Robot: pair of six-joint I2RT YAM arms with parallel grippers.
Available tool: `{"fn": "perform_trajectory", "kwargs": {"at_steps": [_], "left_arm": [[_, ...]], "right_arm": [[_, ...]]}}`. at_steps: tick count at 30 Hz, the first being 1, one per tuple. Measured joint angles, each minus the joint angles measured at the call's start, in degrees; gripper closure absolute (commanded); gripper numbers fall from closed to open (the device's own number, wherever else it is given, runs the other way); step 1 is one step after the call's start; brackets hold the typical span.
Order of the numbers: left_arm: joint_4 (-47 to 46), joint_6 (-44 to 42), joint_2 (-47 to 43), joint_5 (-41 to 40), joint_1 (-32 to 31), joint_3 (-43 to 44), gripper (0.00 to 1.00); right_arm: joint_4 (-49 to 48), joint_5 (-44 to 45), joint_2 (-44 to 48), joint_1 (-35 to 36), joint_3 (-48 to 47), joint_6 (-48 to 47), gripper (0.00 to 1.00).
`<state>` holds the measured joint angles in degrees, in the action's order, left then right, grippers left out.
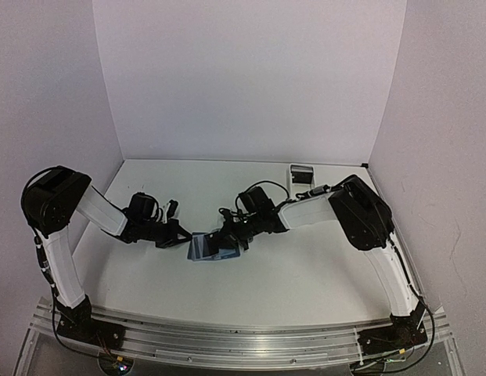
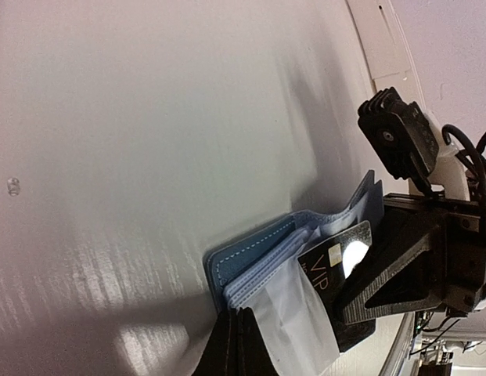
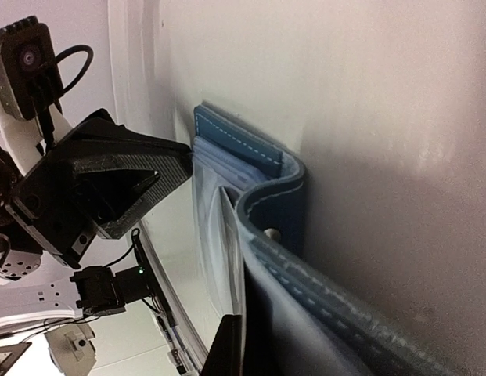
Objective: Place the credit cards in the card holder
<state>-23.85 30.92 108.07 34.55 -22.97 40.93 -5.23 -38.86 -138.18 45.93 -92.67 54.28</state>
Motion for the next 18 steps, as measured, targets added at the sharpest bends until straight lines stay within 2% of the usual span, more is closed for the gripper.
{"fn": "perform_trajectory", "kwargs": {"at_steps": [18], "left_arm": [[1.99,-3.91,0.11,0.46,-1.41,0.7,1.0]], "right_arm": [[11.32,1.8,3.25,-0.14,-0.07,2.72,1.0]]}}
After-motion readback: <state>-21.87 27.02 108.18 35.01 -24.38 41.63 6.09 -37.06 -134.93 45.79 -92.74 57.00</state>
